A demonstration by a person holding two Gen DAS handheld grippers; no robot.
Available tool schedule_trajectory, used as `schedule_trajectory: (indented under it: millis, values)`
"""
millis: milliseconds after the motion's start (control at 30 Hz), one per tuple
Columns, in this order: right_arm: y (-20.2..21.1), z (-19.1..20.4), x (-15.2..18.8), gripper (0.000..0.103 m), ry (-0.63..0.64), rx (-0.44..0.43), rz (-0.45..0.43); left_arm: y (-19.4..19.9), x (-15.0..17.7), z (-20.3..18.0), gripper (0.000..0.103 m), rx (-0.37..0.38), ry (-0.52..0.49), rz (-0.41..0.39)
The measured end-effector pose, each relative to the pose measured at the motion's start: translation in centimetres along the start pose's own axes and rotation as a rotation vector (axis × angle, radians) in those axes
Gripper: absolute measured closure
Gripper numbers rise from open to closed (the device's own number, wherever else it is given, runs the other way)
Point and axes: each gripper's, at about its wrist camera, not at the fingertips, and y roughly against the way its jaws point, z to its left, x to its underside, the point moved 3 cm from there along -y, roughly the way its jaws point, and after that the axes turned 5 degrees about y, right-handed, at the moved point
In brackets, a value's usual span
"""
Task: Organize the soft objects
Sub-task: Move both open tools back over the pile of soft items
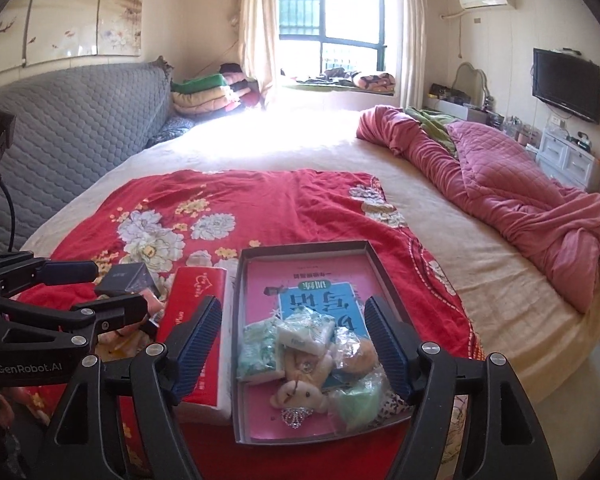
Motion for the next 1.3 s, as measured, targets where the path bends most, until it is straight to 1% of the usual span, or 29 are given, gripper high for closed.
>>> schedule_trajectory:
  millis: [133, 333, 633, 800, 1067, 1133, 1300]
  values:
    - [0.9, 2.0, -1.1, 0.028, 0.021, -0.031, -0.020, 1.6, 0.1, 2.1, 0.030, -0.040, 0.021, -0.019]
    - [2.1, 4.8, -2.3, 0.027, 0.050, -0.063, -0.038, 3.4, 0.6, 4.5, 0.030, -0.048, 0.059, -0.043]
    - [3.2, 8.9, -3.0, 0.027, 0.134, -0.099, -0.051, 5.2, 1.9, 8.3, 0.030, -0.076, 0.112, -0.055]
    - [3.2, 11.0, -3.2, 0.027, 0.178, -0.122, -0.047, 6.0, 2.8, 11.1, 0.030, -0.096, 0.162, -0.058]
    - [2.7, 14.4, -3.5, 0.027, 0.231, -0.167, -0.036, 7.2, 4.4, 16.5, 0.030, -0.153, 0.247, -0.062]
    - [2.4, 15.3, -3.3, 0.027, 0.242, -0.180, -0.026, 7.0, 4.9, 17.6, 0.030, -0.168, 0.266, -0.053]
    - [1.1, 17.5, -2.6, 0.027, 0.263, -0.204, 0.009, 5.8, 6.2, 19.9, 0.030, -0.178, 0.313, -0.028]
